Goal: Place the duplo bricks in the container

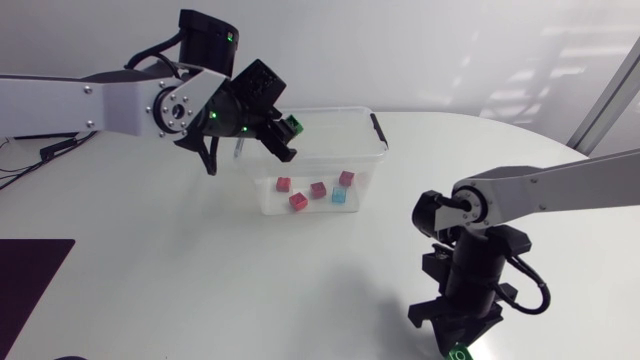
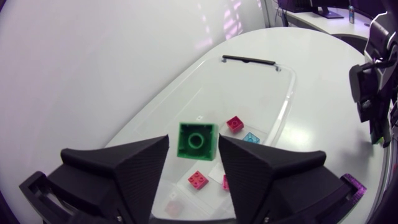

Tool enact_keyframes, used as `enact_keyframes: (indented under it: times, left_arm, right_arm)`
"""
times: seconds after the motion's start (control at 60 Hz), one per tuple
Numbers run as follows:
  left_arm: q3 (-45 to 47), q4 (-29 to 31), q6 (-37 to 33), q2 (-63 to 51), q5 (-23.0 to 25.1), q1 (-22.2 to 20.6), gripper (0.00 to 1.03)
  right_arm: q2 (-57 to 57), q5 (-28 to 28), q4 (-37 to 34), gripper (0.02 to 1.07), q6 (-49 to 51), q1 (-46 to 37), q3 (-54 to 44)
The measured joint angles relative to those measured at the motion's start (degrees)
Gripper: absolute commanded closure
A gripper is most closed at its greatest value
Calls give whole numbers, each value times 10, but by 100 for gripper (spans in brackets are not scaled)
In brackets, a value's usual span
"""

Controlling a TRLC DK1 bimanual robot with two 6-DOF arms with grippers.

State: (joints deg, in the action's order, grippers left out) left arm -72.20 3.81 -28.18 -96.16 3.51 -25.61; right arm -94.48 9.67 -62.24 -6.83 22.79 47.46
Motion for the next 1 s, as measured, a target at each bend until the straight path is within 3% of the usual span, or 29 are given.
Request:
enact_keyframes:
  times: [0.133, 0.467, 0.7, 1.0]
  left_arm:
    - [11, -16, 1, -1, -22, 4, 5]
    - [72, -25, 21, 106, -58, 13, 5]
    - [132, -22, 57, 250, -75, 38, 5]
    - [229, 24, 99, 373, -88, 73, 4]
  right_arm:
    - [36, 0, -22, 83, 0, -3, 31]
    - [76, 0, -44, 83, -9, 7, 208]
    - [57, -38, 25, 83, -33, 19, 316]
    - [-57, -56, 128, 83, -42, 19, 490]
